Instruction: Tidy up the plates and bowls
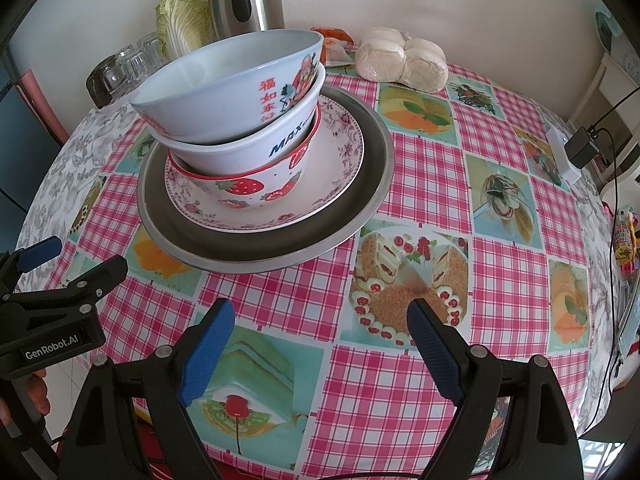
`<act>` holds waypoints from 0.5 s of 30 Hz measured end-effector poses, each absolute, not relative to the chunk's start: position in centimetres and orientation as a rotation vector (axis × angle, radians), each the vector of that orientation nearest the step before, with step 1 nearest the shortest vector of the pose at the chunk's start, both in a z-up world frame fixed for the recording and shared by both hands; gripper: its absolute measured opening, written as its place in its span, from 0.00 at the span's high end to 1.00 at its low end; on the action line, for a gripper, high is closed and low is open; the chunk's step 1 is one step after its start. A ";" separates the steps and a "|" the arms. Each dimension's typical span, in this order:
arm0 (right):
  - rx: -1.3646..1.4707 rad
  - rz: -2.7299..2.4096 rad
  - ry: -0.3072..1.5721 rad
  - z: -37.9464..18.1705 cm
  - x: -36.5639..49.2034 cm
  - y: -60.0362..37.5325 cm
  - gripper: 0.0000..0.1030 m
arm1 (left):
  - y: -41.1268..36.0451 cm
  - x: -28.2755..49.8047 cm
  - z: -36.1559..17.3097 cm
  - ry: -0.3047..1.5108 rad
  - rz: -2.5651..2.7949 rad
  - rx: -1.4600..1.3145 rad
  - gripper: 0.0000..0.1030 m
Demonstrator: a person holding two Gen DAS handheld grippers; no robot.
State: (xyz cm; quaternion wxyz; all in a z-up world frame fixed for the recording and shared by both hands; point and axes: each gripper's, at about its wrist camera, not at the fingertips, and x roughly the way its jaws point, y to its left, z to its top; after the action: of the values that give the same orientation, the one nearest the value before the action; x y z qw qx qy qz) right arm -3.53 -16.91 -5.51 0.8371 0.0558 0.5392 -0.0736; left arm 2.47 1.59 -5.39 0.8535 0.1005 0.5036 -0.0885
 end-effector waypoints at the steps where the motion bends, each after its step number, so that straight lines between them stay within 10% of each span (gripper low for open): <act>1: 0.118 -0.156 1.141 -5.5 -3.5 -16.9 0.14 | 1.6 2.4 -5.4 1.059 -0.186 0.210 0.00; 15: 0.116 -0.155 1.143 -5.6 -3.6 -16.9 0.14 | 1.7 2.2 -5.1 1.041 -0.179 0.189 0.00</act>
State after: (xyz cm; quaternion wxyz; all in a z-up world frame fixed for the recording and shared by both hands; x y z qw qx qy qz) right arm -3.59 -16.92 -5.58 0.8366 0.0550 0.5401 -0.0731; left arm 2.24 1.70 -5.11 0.8594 0.0898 0.4960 -0.0855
